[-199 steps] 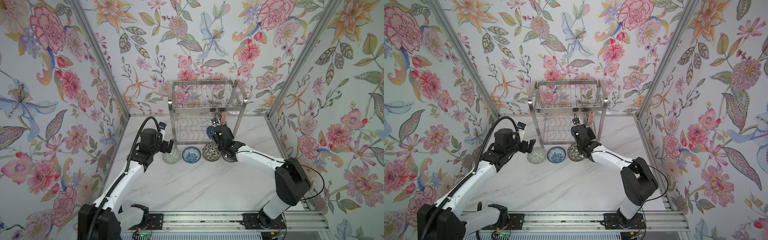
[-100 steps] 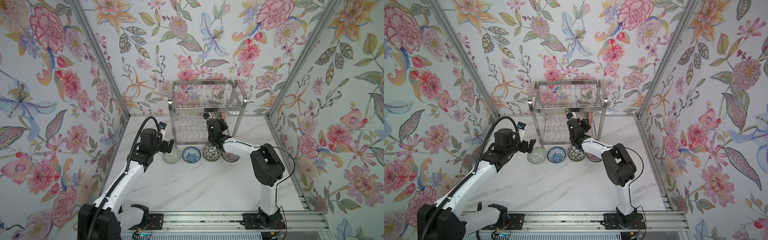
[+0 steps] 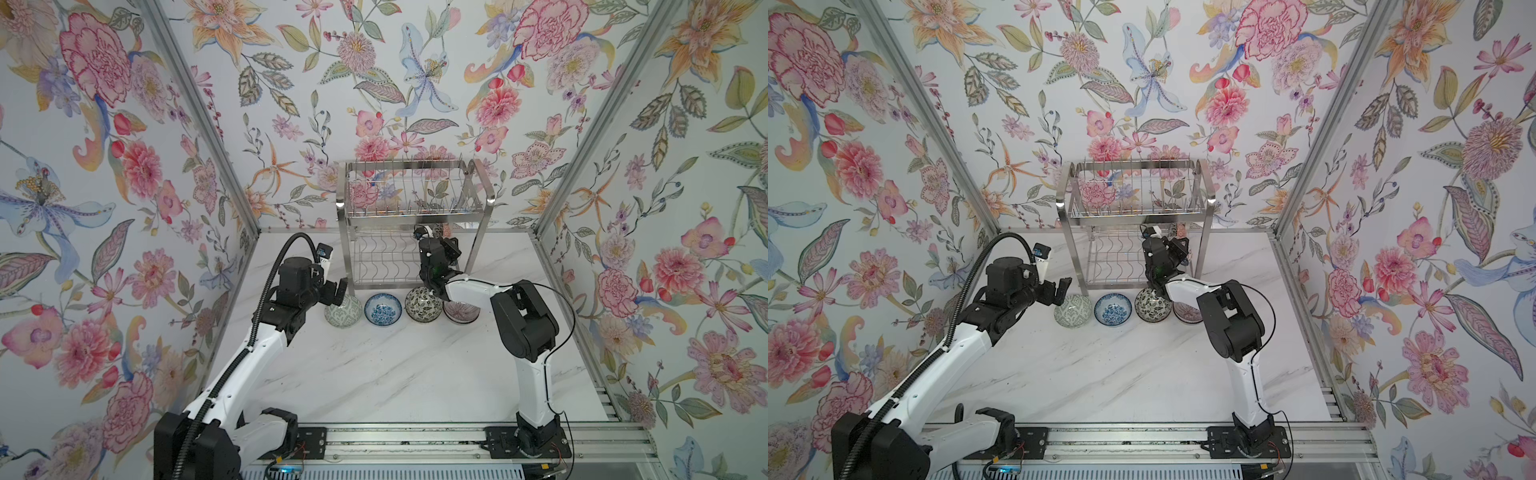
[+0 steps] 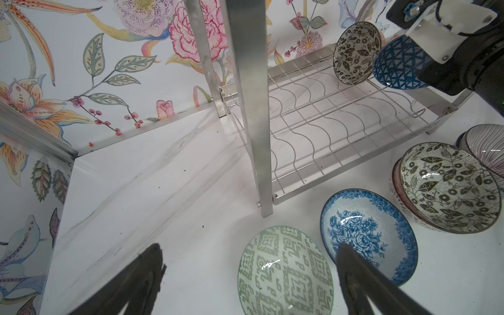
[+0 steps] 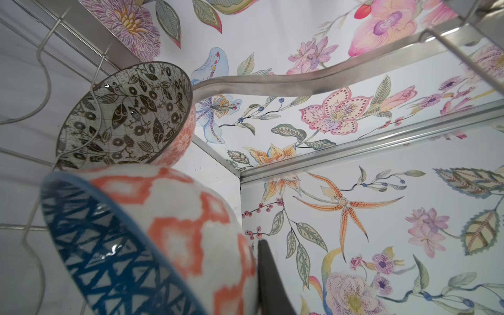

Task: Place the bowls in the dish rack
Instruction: 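Carry the blue bowl up to the upper rack with right gripper while left draws back, then lower the blue bowl upright into the slot beside the first bowl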

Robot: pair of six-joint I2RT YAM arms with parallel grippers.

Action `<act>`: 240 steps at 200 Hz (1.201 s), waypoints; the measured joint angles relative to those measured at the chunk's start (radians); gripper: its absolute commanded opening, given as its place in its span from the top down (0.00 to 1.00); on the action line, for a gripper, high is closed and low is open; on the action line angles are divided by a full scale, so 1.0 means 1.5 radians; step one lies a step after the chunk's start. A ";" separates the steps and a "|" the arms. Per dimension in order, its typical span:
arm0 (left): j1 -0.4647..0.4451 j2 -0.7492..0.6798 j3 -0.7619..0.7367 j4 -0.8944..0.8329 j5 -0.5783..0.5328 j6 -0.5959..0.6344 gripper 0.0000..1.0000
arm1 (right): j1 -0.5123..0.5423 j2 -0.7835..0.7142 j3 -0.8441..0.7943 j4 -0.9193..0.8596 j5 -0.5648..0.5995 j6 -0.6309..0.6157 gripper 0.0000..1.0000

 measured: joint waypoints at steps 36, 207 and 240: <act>0.000 -0.001 -0.001 0.001 0.003 0.000 0.01 | 0.000 0.011 0.000 0.000 0.000 0.001 1.00; 0.000 -0.001 -0.003 0.003 0.005 0.000 0.00 | -0.006 0.039 0.023 -0.105 0.023 0.110 0.84; 0.000 -0.001 -0.003 0.003 0.005 0.000 0.01 | -0.006 0.039 0.029 -0.151 0.008 0.157 0.77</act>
